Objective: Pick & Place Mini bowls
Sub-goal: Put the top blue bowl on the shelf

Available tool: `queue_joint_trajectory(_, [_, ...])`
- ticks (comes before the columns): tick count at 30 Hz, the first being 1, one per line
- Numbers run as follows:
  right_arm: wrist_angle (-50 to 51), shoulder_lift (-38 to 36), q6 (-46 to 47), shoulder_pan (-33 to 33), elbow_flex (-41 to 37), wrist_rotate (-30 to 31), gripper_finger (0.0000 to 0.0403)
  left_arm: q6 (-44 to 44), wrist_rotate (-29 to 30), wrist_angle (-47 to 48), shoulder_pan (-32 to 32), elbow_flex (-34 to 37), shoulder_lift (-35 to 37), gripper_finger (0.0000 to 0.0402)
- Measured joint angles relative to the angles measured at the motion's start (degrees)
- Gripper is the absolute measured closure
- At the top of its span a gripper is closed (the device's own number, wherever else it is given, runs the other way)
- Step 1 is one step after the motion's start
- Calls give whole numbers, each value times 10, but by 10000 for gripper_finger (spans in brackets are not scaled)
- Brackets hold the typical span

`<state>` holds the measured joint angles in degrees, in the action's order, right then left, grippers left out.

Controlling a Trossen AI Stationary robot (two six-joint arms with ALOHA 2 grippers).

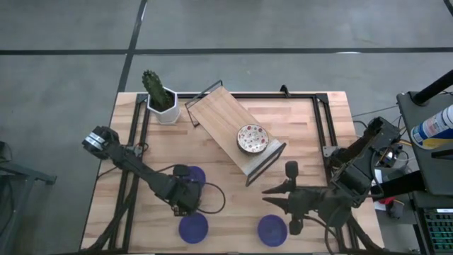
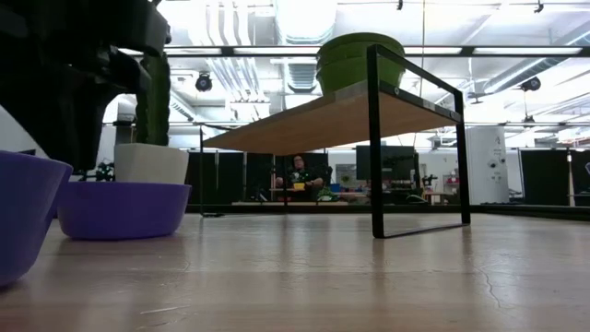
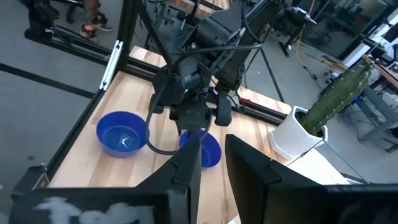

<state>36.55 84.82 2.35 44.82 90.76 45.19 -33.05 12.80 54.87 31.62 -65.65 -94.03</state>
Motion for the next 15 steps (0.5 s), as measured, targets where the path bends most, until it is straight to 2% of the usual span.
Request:
queue_joint_trajectory(6, [0, 0, 0, -1, 0, 0, 335, 18, -18, -29, 0, 2, 3, 315])
queue_joint_trajectory(15, [0, 0, 2, -1, 0, 0, 336, 20, -10, -57, -2, 25, 2, 315])
